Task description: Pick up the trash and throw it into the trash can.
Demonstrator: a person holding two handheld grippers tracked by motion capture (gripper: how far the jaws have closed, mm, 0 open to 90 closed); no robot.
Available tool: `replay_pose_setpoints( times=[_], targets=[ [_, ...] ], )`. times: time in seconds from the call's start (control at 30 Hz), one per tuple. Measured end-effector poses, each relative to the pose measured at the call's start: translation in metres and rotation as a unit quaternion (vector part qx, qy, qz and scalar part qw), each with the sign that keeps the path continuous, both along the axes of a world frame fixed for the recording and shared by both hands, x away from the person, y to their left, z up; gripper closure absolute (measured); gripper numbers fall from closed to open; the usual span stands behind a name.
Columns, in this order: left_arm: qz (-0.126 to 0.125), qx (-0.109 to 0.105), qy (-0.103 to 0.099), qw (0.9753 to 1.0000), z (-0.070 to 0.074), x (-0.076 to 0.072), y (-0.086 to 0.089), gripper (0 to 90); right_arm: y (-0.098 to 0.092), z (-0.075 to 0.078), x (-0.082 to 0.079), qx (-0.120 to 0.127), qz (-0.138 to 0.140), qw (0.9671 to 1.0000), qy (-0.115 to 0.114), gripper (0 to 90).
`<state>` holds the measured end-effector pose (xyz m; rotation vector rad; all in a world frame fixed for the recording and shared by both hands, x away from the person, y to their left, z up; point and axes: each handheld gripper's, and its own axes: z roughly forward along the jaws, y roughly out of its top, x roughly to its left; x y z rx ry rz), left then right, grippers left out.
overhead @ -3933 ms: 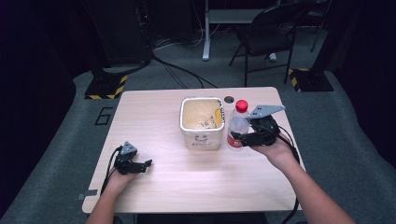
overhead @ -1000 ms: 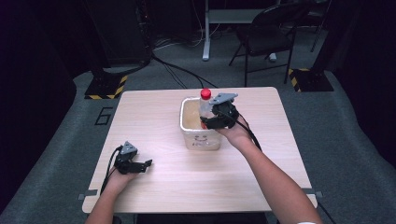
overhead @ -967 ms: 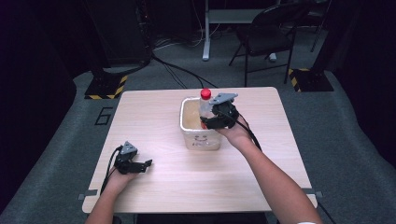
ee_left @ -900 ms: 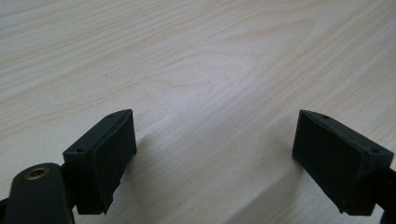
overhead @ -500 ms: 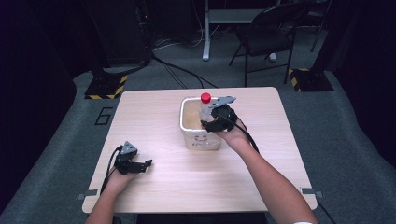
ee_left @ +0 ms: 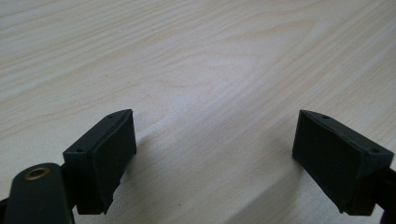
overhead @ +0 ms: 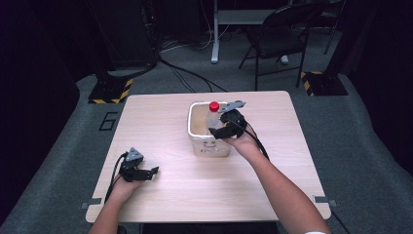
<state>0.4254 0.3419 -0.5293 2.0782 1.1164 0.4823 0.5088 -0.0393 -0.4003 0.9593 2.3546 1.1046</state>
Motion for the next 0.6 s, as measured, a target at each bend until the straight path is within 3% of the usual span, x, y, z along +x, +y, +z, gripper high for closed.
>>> replay_pose_setpoints(
  times=[0.6],
  targets=[
    [0.0, 0.0, 0.0, 1.0, 0.0, 0.0, 0.0, 13.4, -0.028, 0.014, -0.026, 0.007, 0.004, 0.9994, -0.034, 20.4]
  ],
)
